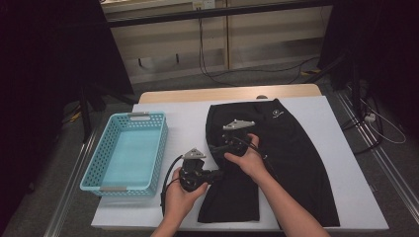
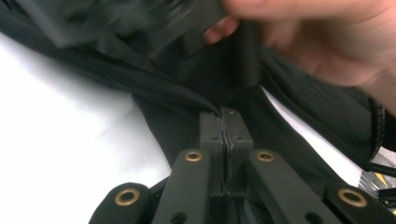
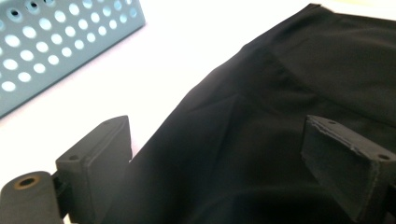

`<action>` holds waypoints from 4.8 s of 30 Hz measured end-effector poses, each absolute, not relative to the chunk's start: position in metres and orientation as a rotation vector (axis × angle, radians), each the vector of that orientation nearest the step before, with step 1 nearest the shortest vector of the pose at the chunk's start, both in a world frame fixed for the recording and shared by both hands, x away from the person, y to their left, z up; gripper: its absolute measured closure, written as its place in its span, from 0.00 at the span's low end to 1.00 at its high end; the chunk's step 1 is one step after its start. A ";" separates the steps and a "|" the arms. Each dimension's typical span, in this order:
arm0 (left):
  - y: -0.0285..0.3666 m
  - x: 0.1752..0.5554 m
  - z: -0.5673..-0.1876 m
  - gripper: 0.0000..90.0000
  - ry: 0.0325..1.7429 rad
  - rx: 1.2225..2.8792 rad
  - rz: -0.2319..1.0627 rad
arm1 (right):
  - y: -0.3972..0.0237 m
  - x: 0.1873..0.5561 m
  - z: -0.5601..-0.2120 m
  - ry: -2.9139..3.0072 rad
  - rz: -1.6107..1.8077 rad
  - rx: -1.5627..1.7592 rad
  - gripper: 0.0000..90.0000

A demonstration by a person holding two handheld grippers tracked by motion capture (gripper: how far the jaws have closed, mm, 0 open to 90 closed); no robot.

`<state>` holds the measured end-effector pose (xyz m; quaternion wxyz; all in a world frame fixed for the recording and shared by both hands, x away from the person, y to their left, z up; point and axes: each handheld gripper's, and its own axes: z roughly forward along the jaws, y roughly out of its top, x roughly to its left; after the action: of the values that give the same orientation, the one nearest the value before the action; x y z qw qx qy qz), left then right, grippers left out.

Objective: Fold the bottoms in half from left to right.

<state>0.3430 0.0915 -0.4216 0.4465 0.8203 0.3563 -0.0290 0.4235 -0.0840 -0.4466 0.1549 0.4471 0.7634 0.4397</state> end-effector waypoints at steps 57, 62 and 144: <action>0.075 0.347 -0.428 0.99 0.815 2.060 -0.164 | -0.161 0.470 -0.460 2.055 1.001 1.494 0.67; 0.074 0.349 -0.423 0.99 0.808 2.031 -0.178 | -0.162 0.473 -0.459 2.112 1.009 1.465 0.96; 0.128 0.407 -0.448 0.11 0.820 2.138 0.215 | -0.278 0.291 -0.445 2.085 0.959 1.411 0.51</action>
<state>0.4065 0.1285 -0.4484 0.4084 0.8486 0.3254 0.0852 0.2905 -0.2785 -0.4447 0.2220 0.5107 0.7547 0.3470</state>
